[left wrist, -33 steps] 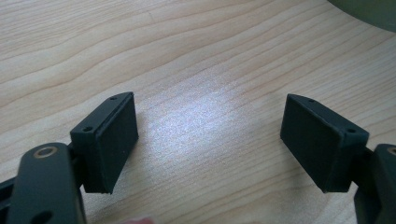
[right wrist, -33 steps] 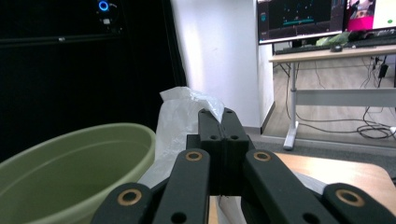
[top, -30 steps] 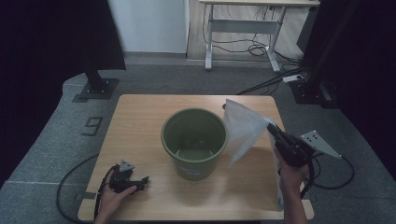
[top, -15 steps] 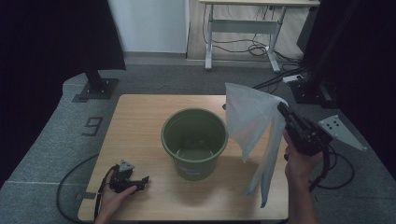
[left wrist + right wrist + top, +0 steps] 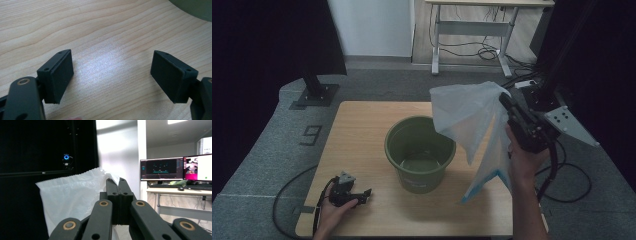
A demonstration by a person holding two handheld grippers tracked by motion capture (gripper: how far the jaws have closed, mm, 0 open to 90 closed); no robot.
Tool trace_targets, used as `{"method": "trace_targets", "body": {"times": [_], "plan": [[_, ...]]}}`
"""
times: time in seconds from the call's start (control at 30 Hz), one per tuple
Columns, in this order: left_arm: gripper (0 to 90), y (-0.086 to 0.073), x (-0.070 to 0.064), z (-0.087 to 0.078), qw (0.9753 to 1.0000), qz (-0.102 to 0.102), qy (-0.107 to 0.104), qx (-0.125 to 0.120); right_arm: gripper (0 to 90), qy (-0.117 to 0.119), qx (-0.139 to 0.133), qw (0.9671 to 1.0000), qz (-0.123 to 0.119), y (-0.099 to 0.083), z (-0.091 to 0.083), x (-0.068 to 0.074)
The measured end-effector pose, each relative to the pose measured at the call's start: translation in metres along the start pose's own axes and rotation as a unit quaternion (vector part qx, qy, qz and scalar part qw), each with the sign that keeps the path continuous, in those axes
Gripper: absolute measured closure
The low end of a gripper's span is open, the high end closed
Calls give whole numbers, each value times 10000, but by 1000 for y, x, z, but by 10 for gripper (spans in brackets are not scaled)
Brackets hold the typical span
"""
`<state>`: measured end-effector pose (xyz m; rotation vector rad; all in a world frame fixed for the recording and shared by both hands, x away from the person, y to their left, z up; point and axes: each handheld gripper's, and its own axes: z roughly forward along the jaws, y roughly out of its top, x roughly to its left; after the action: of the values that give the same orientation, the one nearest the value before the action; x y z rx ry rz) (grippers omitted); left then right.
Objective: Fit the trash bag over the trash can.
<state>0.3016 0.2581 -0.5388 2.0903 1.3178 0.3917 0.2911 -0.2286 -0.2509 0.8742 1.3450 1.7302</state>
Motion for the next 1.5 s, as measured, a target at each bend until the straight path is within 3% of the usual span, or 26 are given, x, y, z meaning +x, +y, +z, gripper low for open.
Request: {"method": "trace_targets", "body": {"times": [0.13,0.3,0.37,0.4,0.43,0.47,0.6,0.67,0.8,0.97,1.03,1.17,1.23,1.4,1.47,1.5], "plan": [[186,0,1,0,10000,-1,-22,1,888,43,52,10000,-40,-1,7,7],[186,0,1,0,10000,9,-21,-2,887,63,275,9994,-195,-19,14,17],[185,0,0,0,10000,9,-14,-2,888,89,486,9985,-227,-41,17,22],[185,0,0,0,10000,7,-13,-4,888,89,486,9985,-227,-41,17,22],[185,0,0,0,10000,2,-18,-5,887,122,666,9974,-261,-59,17,26],[185,0,0,0,10000,1,-18,-1,887,122,666,9974,-261,-59,17,26],[185,0,-1,0,10000,-31,-32,9,887,220,970,9944,-369,-93,13,33],[185,1,-1,-2,9997,-172,-166,14,887,286,1021,9938,-331,-102,10,35],[195,3,-3,-4,9998,-153,-128,-13,887,429,1101,9925,-315,-114,6,39],[223,10,-7,-19,9987,-207,-151,-438,887,729,1210,9895,-302,-129,-2,53],[233,13,-11,-28,9977,-182,-141,-642,887,911,1263,9869,-422,-134,-6,64],[239,18,-16,-40,9962,-110,-194,-843,887,1114,1250,9852,-368,-141,-16,73],[237,21,-21,-50,9947,11,-257,-993,887,1120,1255,9851,-347,-144,-18,74],[249,29,-31,-71,9907,152,-261,-1327,886,1288,1292,9832,1,-153,-18,70],[274,34,-39,-86,9872,264,-244,-1551,886,1315,1378,9817,-4,-155,-16,70],[283,34,-39,-86,9872,264,-244,-1551,886,1332,1407,9811,-1,-155,-15,69]]}}
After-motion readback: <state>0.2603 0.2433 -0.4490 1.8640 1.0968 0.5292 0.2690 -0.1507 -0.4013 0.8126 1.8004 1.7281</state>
